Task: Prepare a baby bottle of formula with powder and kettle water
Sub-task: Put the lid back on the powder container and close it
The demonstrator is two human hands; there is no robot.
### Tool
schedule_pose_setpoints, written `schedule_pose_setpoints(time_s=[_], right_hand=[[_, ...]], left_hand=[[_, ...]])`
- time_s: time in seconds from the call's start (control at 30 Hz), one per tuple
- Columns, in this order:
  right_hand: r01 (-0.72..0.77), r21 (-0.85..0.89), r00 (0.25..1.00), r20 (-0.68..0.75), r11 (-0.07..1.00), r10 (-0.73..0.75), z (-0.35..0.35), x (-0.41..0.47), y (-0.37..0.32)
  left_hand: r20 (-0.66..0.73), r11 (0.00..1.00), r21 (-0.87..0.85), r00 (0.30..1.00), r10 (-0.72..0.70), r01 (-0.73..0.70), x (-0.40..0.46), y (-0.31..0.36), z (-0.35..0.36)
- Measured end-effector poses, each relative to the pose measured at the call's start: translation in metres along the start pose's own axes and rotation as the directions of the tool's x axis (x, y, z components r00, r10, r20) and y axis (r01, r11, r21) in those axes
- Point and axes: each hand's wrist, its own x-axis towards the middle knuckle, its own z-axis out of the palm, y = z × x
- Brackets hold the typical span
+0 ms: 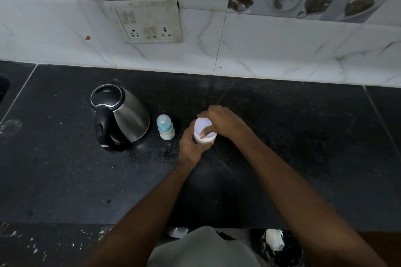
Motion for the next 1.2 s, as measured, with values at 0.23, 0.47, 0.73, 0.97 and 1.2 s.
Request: schedule_pose_setpoints(time_s=[0.23, 0.47, 0.73, 0.97, 1.2], right_hand=[[-0.113, -0.173, 0.992, -0.068, 0.978, 0.102, -0.001, -0.002, -0.002], [0.079, 0.073, 0.996, 0.023, 0.994, -0.081, 0.005, -0.005, 0.001], [-0.056, 0.009, 0.998, -0.023, 0.998, 0.056, 0.004, -0.002, -0.002], [-0.166, -0.081, 0.982, -0.1, 0.983, 0.158, 0.0, -0.003, 0.002], [-0.079, -0.016, 0.997, 0.024, 0.997, 0.079, 0.006, -0.002, -0.002]], left_hand=[[0.003, 0.999, -0.031, 1.0, -0.029, 0.029, 0.001, 0.004, 0.002], [-0.001, 0.985, -0.124, 0.992, -0.124, 0.123, 0.004, 0.003, 0.007], [0.006, 0.991, -0.105, 0.997, -0.077, 0.078, 0.001, 0.006, 0.005], [0.022, 0.998, -0.033, 0.998, -0.058, 0.059, 0.002, 0.004, 0.001], [0.018, 0.998, -0.01, 0.998, -0.055, 0.055, 0.002, 0.003, -0.001]])
